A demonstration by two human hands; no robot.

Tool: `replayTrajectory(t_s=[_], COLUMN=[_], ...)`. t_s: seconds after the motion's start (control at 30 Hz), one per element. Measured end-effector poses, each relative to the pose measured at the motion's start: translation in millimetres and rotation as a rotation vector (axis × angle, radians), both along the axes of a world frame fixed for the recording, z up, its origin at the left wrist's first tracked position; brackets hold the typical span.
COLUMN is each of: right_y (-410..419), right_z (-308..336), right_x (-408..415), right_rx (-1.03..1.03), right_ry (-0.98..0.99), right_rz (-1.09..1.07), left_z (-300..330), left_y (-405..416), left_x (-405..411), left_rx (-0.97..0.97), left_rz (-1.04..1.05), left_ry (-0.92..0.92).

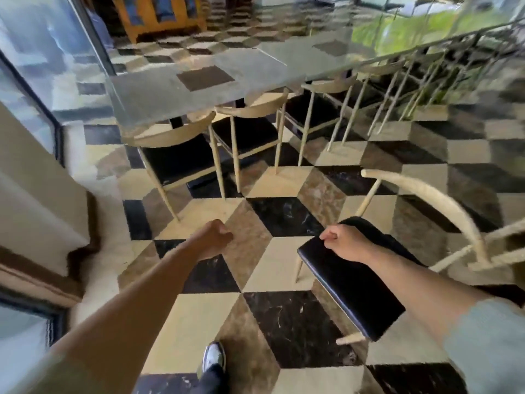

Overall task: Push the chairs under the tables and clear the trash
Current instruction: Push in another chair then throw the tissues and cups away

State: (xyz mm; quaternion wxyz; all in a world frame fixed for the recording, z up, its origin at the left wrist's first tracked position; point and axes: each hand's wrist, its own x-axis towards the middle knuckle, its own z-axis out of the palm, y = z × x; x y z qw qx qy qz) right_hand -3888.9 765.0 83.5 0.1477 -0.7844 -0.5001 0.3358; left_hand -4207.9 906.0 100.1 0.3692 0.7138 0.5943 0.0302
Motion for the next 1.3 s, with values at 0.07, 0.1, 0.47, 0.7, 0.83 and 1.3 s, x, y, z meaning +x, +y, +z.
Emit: replayTrajectory(t_s=[0.07, 0.1, 0.47, 0.7, 0.83, 1.3], right_y=[31, 55, 159, 205, 204, 227], right_z=[2, 4, -8, -39, -40, -106], right_x=[12, 25, 156, 281, 331, 434], right_rx=[0.009, 0.006, -0.017, 0.045, 0.04, -0.106], right_ry=[-0.022, -0.034, 0.003, 0.1, 0.136, 0.408], right_rz=[-0.1, -0.173, -0.611, -0.868, -1.05, -1.823], left_z=[0, -1, -13, -19, -7, -84], left_y=[55, 99, 315, 378, 383, 307], left_x=[17, 37, 291, 479, 588, 892], left_rx=[0.006, -0.004, -0.04, -0.102, -0.087, -0.136], left_rz=[-0.076, -0.148, -0.577, -0.784, -0.974, -1.797], left_ry=[-0.03, -0.027, 0.048, 0.235, 0.248, 0.47])
